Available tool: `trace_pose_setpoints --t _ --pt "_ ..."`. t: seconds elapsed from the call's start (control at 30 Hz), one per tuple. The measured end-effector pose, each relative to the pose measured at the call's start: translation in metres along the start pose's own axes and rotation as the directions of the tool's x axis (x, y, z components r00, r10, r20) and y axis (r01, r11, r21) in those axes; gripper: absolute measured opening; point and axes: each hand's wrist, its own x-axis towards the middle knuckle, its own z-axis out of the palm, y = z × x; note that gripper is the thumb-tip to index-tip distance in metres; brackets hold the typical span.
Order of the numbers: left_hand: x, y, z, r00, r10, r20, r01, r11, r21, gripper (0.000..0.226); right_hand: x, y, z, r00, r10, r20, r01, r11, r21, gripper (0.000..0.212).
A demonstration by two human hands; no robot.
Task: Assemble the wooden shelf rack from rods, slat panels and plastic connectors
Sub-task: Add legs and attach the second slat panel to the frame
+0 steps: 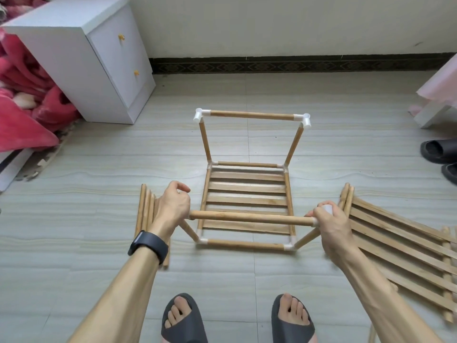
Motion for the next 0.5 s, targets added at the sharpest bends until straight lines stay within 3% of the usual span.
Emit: trace_pose_setpoints --t 0.2,0.5 --pt "0.011 0.006 0.002 0.999 -0.043 0.005 0.042 0.992 0.122 0.031 -0.013 0.004 0.0 0.997 -0.079 0.008 0.078 0.997 0.008 0.014" --pt "0.005 0.02 0.002 0.998 -0.064 0.005 0.063 0.99 0.126 0.03 -0.003 -0.012 0.004 0.999 -0.03 -0.041 0.031 0.999 0.018 0.022"
